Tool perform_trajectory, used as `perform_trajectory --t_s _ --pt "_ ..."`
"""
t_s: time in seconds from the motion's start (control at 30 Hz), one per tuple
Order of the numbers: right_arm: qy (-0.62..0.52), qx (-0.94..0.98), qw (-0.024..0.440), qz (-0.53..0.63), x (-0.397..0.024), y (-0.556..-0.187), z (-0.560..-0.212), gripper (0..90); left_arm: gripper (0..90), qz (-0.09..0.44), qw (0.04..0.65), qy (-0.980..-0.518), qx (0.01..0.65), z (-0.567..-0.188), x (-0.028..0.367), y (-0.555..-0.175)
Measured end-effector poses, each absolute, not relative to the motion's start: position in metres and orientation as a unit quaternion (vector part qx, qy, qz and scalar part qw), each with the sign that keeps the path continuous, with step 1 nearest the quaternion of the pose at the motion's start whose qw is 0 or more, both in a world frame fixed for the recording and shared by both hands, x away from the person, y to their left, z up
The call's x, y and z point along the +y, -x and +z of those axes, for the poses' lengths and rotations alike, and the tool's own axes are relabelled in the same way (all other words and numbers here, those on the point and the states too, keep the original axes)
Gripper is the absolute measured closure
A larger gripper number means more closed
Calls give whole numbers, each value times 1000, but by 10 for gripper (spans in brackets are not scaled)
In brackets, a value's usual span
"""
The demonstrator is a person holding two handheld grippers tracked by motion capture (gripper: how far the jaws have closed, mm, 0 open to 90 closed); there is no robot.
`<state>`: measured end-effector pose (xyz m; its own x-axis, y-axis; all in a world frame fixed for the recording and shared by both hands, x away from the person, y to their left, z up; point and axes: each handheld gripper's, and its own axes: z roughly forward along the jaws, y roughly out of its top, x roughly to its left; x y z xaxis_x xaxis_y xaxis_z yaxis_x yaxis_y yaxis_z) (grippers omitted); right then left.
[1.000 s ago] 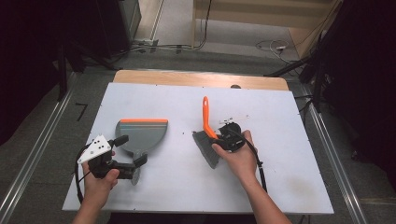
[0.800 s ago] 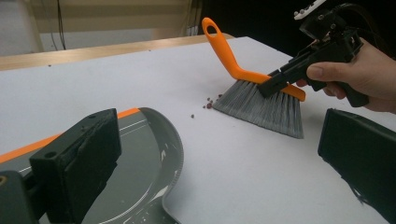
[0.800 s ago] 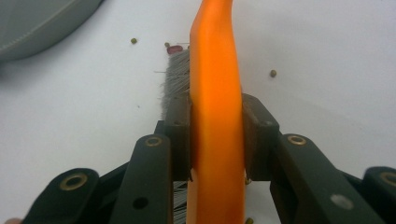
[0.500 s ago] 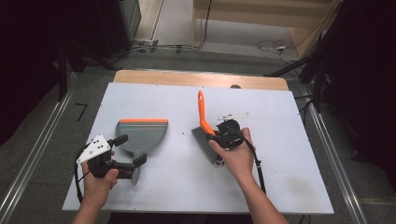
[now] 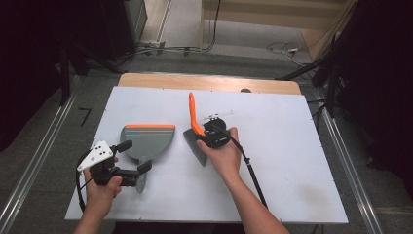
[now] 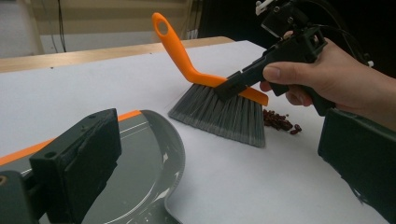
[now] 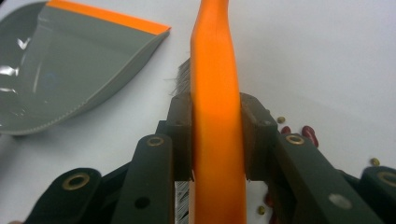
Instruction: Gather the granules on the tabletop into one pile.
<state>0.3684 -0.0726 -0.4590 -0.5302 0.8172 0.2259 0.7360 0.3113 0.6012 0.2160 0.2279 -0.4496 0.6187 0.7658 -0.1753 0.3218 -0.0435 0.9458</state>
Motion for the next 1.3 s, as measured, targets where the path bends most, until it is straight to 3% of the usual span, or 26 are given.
perform_trajectory --t_s 0.2,0.43,1.0,1.3 --pt "-495 800 93 325 -92 -369 -457 677 0 193 570 -696 391 -450 227 -217" --pt "-523 781 99 326 -121 -368 -460 674 0 193 567 -699 389 -450 224 -217" --pt "-551 757 110 335 -148 -363 -462 674 0 194 567 -699 390 -450 225 -217" --pt "-540 748 88 375 -160 -359 -450 679 0 195 568 -697 392 -450 226 -217"
